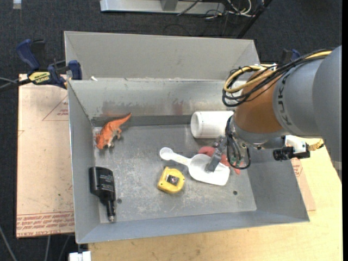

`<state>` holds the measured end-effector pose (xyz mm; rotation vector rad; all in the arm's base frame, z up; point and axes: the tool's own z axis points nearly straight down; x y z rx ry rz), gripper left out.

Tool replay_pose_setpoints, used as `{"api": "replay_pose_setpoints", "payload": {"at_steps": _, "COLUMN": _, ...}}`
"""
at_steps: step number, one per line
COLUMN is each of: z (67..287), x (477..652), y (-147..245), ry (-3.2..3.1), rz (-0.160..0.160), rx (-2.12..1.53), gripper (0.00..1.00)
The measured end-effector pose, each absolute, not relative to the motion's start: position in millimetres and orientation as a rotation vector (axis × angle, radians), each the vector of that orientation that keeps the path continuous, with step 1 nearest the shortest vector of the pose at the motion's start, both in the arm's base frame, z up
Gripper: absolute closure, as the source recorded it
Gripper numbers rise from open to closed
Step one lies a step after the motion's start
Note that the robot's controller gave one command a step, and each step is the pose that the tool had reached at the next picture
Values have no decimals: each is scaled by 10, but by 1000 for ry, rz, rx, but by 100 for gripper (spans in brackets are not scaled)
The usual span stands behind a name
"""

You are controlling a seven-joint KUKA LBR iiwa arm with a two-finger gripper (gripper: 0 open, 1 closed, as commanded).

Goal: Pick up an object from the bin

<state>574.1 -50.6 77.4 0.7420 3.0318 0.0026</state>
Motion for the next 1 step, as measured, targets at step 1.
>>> {"api": "replay_pose_setpoints", "payload": {"at_steps": 1, "z": 844, "x": 5737, "y": -503, "ry": 3034, "rz": 4, "rx": 742, "gripper": 100}}
